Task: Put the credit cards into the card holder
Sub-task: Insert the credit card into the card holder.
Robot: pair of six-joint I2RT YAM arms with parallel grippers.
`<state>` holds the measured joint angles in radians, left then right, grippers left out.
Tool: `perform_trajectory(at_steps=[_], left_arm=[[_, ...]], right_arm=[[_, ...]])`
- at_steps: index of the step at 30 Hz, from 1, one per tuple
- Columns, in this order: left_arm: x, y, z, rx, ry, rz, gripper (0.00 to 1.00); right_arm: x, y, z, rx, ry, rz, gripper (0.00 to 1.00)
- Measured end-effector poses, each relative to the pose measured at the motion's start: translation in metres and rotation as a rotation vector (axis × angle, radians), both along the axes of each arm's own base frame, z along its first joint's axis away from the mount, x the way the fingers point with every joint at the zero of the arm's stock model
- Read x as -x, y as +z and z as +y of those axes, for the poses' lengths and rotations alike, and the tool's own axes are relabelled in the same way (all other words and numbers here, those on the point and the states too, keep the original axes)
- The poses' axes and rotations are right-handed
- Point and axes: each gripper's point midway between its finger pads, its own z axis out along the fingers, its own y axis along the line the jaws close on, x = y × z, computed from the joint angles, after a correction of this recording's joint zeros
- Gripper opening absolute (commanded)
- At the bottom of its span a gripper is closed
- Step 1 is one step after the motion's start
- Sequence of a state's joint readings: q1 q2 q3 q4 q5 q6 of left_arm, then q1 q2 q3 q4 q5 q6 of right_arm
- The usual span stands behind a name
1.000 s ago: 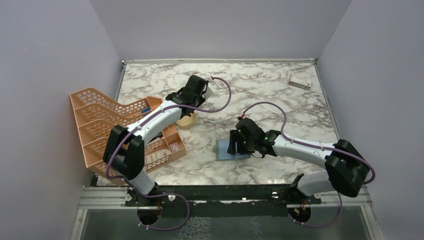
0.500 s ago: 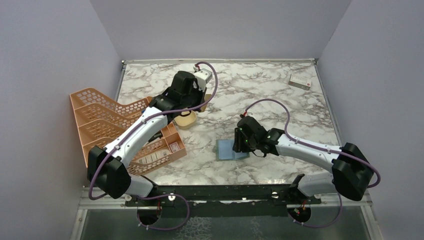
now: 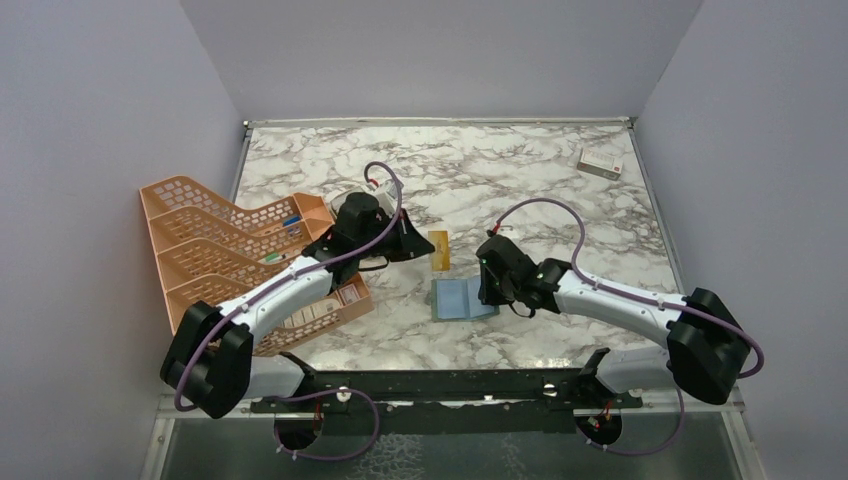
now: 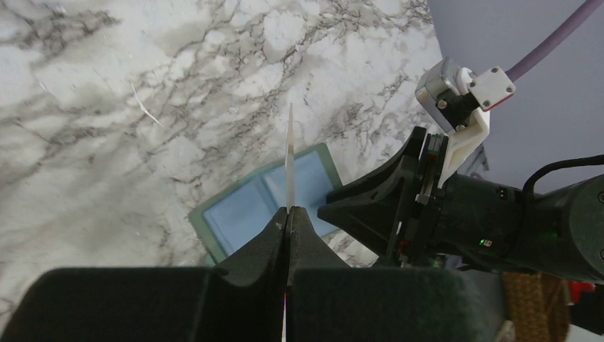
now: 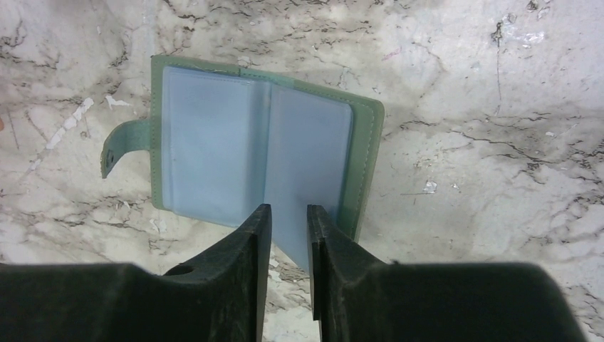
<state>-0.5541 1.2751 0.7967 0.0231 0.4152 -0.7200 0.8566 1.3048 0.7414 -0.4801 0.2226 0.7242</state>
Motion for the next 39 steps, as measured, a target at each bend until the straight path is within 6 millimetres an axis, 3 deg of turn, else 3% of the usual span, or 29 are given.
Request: perform_trajectory(at_steps=[6,11,18,25,39], left_arm=[[0.021,-0.038,-0.018,0.066,0.003,0.159,0.0],[0.036,-0.057,-0.039,0.064,-0.043,0.221,0.0],[0.039,-0.082,-0.048,0.044,-0.051,0.274,0.0],[0.051,-0.116,-0.052,-0.01,-0.071,0.342,0.0],[0.055,-0.128,-0.056,-0.011,-0.101,0.366,0.0]], right_arm=[[0.005,-0.011,-0.009,0.032,-0.008,0.013,0.2],[0.007,-0.017,-0.014,0.046,-0.016,0.016,0.19],[0.015,-0.032,-0.024,0.076,-0.022,0.044,0.19],[0.017,-0.035,-0.025,0.078,-0.026,0.048,0.19],[0.016,-0.036,-0.025,0.075,-0.027,0.046,0.18]])
